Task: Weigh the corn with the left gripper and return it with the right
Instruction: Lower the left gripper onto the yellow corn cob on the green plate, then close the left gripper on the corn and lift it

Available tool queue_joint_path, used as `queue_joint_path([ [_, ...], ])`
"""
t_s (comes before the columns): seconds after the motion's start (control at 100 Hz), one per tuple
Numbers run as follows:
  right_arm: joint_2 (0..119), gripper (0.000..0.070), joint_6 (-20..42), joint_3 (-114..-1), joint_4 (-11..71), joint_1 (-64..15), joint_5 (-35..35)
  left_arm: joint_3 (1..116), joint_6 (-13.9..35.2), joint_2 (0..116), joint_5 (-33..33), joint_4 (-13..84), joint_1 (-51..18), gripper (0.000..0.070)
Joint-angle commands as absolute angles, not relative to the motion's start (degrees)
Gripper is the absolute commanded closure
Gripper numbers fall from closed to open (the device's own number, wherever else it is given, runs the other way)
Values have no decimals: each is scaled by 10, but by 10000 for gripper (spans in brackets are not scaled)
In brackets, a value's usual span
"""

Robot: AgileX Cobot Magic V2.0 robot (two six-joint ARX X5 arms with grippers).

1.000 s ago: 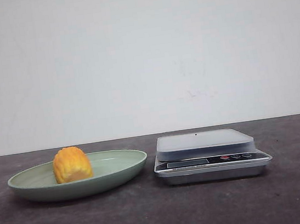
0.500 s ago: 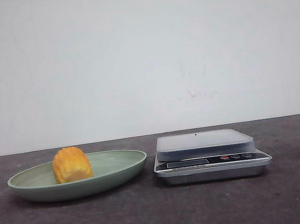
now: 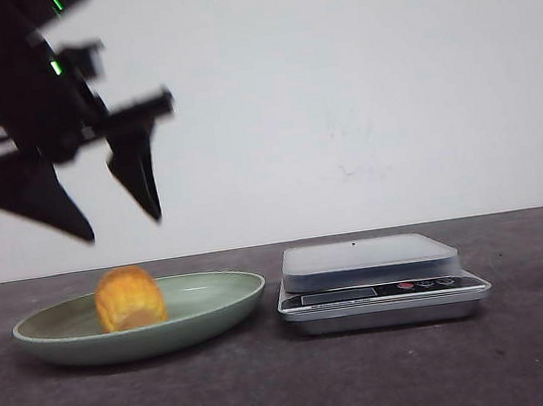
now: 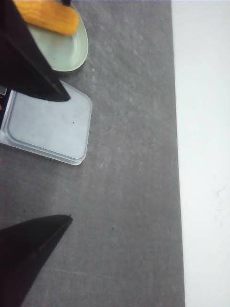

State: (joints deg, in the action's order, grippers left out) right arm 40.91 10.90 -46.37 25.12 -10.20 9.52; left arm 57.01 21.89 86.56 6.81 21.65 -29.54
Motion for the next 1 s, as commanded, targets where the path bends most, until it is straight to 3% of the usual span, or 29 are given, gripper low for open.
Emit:
queue_joint_path([
  [0.0,411,229,100,-476,249,-104,97,576,222,891,82,218,-303,281],
  [0.28,411,230,96,-476,256,-104,96,576,238,938,90,248,-312,294],
  [0.34,411,230,96,-476,256,-104,96,576,244,937,95,246,-317,402],
  [0.44,411,230,96,-476,258,-104,95,576,247,935,101,241,-324,700],
  [0.69,411,230,96,-476,259,-104,94,601,227,893,103,219,-356,690],
  [0.84,411,230,96,-476,263,-104,91,711,199,894,89,287,-396,690],
  [0.99,411,230,96,-476,263,-104,91,799,206,909,65,269,-430,690],
])
